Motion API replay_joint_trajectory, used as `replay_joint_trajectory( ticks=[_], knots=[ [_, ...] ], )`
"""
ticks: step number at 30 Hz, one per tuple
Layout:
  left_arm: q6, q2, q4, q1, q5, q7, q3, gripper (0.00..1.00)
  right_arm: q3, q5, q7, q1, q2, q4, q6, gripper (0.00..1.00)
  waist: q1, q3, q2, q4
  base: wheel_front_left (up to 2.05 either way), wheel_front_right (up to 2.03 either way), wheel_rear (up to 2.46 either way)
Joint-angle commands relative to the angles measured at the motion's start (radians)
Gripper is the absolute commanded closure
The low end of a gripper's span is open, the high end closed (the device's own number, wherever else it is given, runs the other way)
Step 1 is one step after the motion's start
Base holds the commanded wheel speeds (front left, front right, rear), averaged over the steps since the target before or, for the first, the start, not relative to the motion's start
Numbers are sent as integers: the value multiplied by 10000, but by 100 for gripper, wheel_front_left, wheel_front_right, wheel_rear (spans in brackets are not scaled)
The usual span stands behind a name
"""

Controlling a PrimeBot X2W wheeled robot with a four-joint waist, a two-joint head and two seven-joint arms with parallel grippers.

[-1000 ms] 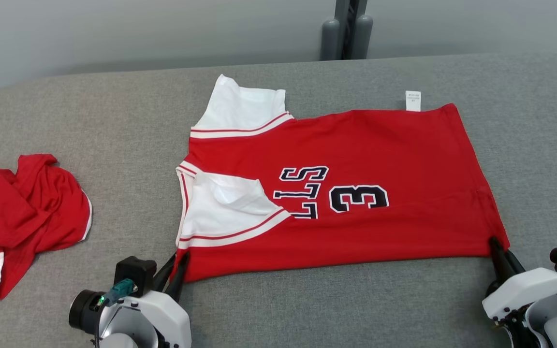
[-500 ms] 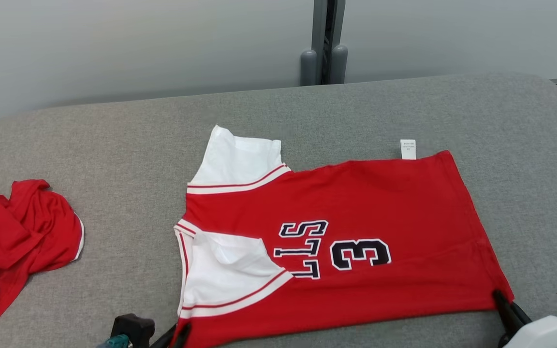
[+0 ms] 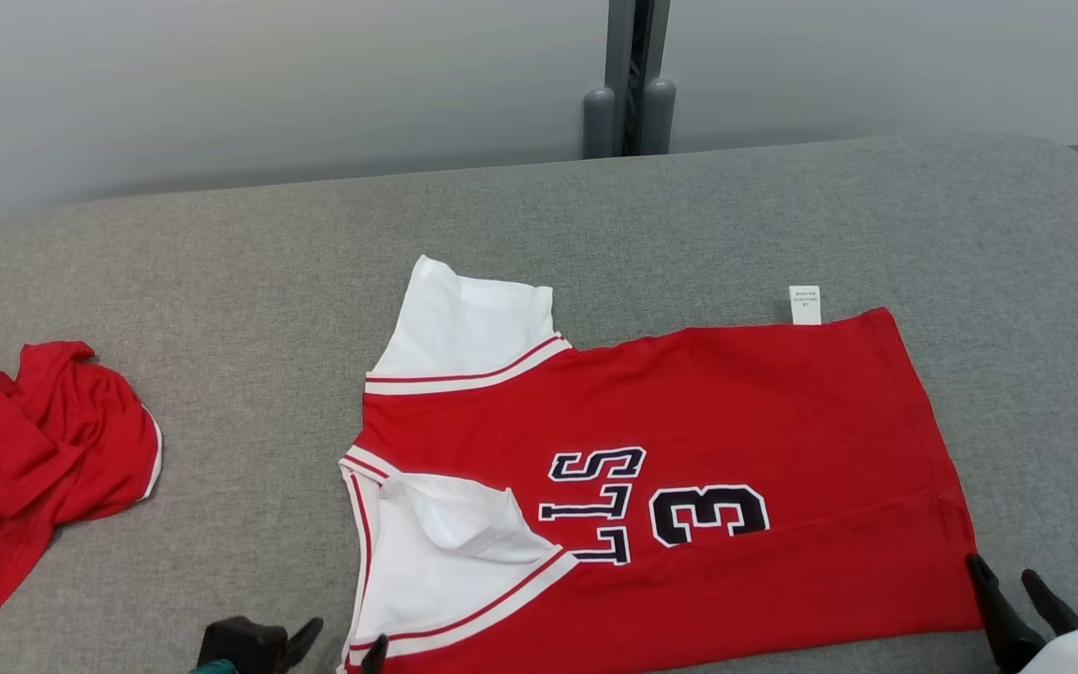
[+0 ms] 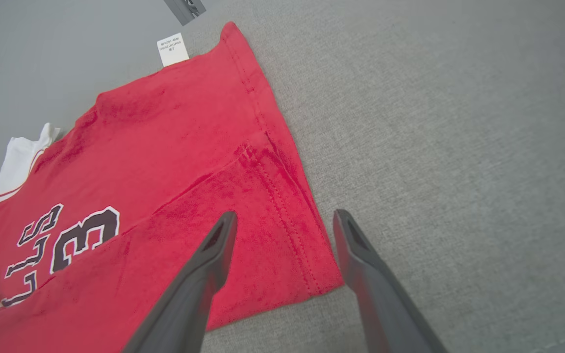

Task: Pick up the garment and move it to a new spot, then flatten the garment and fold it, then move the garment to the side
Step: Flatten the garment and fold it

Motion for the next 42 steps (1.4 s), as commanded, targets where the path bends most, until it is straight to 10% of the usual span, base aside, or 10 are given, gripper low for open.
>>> replay_joint_trajectory(
  ticks=[1, 17, 42],
  knots=[
    [104, 59, -90, -237, 55, -108, 124, 0, -111, -303, 43, -47, -63, -145, -3, 0, 0, 23, 0, 21, 0, 0, 0],
    [348, -964, 620, -3290, 95, -2676, 1022, 0, 115, -2893, -1619, -2505, 640, -1559, -3, 0, 0, 1324, 0, -37, 0, 0, 0],
    [-429, -416, 6251, -9417, 1070, -1820, 428, 0, 577, -3959, -2254, -3845, 1236, -2332, -3, 0, 0, 3687, 0, -1542, 0, 0, 0]
  ],
)
